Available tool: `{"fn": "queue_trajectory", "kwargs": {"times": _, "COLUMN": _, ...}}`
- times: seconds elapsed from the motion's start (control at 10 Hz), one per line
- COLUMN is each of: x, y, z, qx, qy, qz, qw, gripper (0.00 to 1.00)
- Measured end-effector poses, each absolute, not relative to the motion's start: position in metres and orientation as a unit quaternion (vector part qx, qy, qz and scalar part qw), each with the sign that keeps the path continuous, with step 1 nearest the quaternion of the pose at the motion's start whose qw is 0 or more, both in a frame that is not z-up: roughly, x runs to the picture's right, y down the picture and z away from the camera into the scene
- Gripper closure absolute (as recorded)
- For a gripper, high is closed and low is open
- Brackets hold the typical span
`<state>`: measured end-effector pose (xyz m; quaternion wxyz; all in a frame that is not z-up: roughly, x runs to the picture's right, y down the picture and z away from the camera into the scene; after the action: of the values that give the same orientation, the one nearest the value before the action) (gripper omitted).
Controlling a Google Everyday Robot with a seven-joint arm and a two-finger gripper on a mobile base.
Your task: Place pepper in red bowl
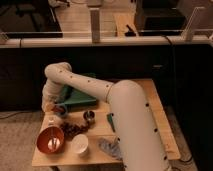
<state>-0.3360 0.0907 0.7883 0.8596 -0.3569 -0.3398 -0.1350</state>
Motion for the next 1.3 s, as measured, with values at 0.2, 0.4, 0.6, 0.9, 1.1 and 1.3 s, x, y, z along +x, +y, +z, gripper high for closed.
{"fn": "queue_trajectory", "kwargs": {"times": 0.2, "x": -0.33, "y": 0.078, "z": 0.77, "qx": -0.343, "qy": -0.346, "qz": -0.134, "qw": 0.863, "gripper": 1.0}}
{"fn": "queue_trajectory", "kwargs": {"times": 0.4, "x": -0.326, "y": 0.071, "z": 0.754, "qx": -0.331, "qy": -0.355, "qz": -0.133, "qw": 0.864, "gripper": 1.0}}
{"fn": "queue_trajectory", "kwargs": {"times": 0.6, "x": -0.322, "y": 0.062, "z": 0.738, "qx": -0.321, "qy": -0.365, "qz": -0.131, "qw": 0.864, "gripper": 1.0}}
{"fn": "queue_trajectory", "kwargs": {"times": 0.9, "x": -0.322, "y": 0.057, "z": 0.711, "qx": -0.323, "qy": -0.372, "qz": -0.127, "qw": 0.861, "gripper": 1.0}}
{"fn": "queue_trajectory", "kwargs": {"times": 1.1, "x": -0.32, "y": 0.059, "z": 0.695, "qx": -0.336, "qy": -0.373, "qz": -0.119, "qw": 0.856, "gripper": 1.0}}
{"fn": "queue_trajectory", "kwargs": {"times": 1.3, "x": -0.322, "y": 0.071, "z": 0.683, "qx": -0.351, "qy": -0.381, "qz": -0.116, "qw": 0.848, "gripper": 1.0}}
